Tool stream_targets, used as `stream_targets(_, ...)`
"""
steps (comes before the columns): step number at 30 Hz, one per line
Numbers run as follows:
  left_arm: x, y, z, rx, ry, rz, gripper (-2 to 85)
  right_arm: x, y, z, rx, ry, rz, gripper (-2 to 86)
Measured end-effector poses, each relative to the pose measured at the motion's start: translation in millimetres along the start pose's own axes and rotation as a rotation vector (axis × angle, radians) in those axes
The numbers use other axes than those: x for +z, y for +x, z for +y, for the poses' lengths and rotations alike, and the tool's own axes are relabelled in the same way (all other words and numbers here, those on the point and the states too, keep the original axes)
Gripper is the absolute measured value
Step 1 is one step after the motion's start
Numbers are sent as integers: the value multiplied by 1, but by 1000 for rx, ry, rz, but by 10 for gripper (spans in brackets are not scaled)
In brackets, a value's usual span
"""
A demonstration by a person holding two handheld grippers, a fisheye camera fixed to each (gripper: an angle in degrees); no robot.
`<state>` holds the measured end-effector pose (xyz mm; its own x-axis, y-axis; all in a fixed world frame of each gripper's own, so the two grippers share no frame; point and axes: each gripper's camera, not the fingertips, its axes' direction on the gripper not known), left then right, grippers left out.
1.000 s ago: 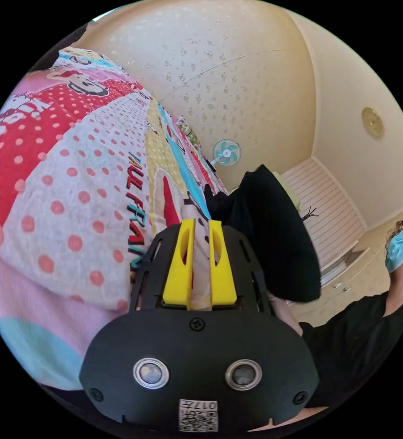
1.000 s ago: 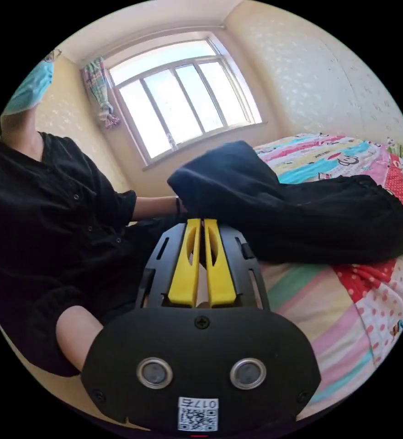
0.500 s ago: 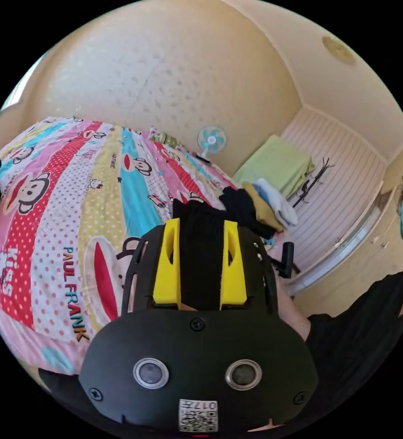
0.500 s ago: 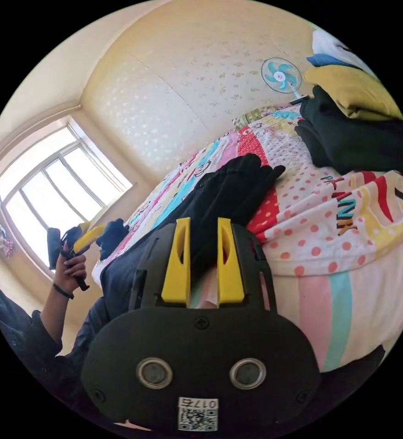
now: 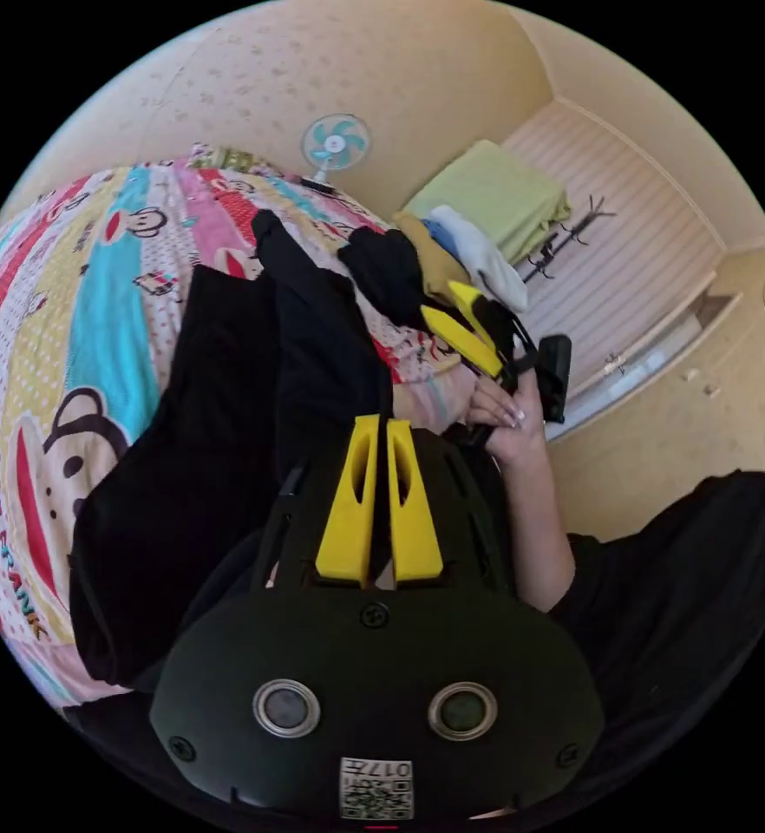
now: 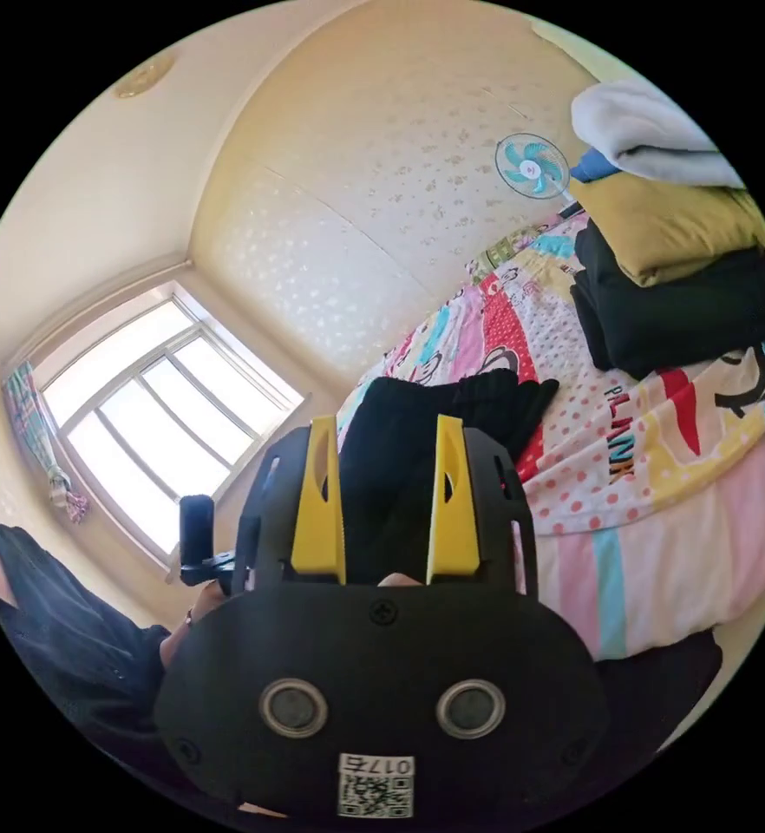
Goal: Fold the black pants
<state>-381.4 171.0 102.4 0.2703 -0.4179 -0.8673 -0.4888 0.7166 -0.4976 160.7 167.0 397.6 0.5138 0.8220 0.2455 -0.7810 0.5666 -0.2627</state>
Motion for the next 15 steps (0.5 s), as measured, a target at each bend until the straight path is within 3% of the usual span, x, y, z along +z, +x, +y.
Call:
stream_targets(3, 48, 41, 4, 119, -112, 32, -2, 62, -28, -2, -150, -215, 110, 175)
stream_targets(5, 71, 49, 2, 119, -168, 137, 0, 102, -24, 4, -139, -343, 284, 157)
stream_targets(6, 80, 48, 1, 101, -200, 165, 3, 118, -12, 8, -95, -400, 473, 138)
stream_targets(7, 82, 46, -1, 90, -217, 173, 5, 118, 2, 10, -54, -401, 500, 119)
stream_targets(10, 70, 26, -9, 7, -222, 261, 28, 80, 61, 9, 181, -266, 158, 70)
stream_targets(13, 25, -7, -23, -33, -17, 307, 42, 58, 111, 18, 308, -228, 47, 53)
stream_targets(15, -4, -37, -43, -71, 138, 204, 73, 49, 130, 26, 356, -185, 11, 47)
